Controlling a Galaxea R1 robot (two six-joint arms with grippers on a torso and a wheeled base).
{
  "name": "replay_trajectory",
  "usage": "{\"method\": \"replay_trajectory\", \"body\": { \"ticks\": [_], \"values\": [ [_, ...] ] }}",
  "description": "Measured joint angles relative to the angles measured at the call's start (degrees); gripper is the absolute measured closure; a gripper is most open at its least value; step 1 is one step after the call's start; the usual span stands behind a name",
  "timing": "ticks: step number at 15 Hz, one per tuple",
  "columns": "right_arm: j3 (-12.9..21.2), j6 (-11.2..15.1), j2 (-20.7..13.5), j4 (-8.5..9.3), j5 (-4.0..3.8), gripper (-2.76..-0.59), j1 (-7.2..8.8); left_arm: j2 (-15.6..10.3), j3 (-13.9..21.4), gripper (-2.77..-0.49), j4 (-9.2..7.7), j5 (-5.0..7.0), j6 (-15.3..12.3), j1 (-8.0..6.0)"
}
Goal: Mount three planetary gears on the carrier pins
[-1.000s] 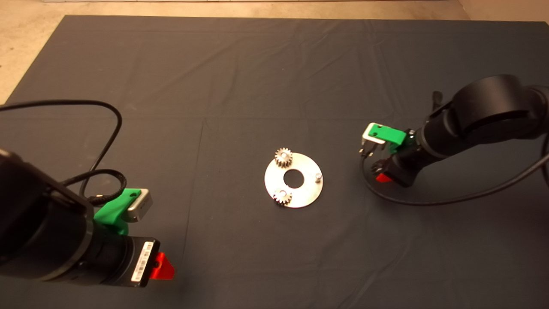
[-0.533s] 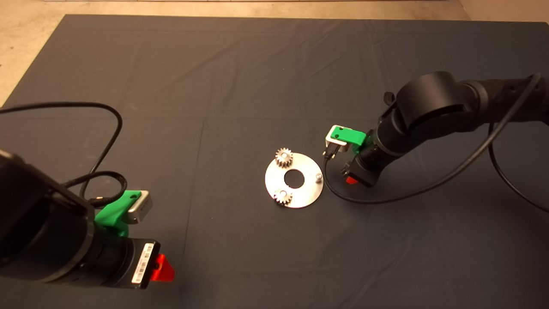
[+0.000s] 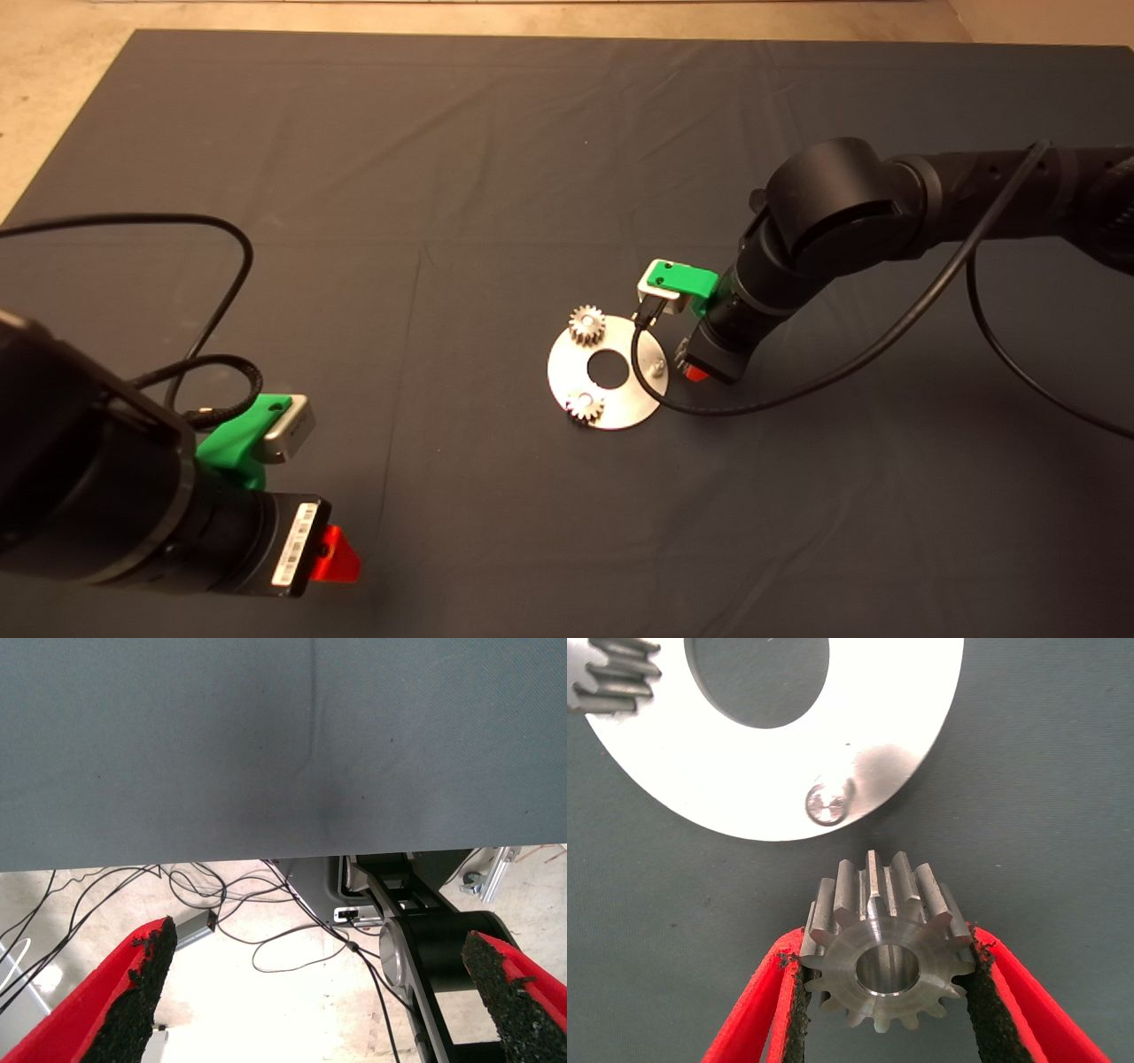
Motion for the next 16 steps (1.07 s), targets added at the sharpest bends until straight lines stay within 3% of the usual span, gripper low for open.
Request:
{"method": "replay_trajectory", "body": {
  "ticks": [3,7,11,16],
  "values": [
    [-0.80,0.05,0.79,0.63,-0.41,-1.07,0.16,0.00,0.00,-2.30,0.01,0.02,-0.02,0.00],
    [-2.41,-0.03,3.33,0.94,-0.15,-1.07,0.16,-0.11,0.00,-2.30,0.01,0.02,-0.04,0.00],
    [-4.81,-0.20,5.02,0.94,-0.37,-1.07,0.14,-0.09,0.00,-2.30,0.01,0.02,-0.04,0.00],
    [-5.34,-0.37,6.53,0.96,-0.28,-1.07,0.14,-0.09,0.00,-2.30,0.01,0.02,-0.07,0.00]
  ]
}}
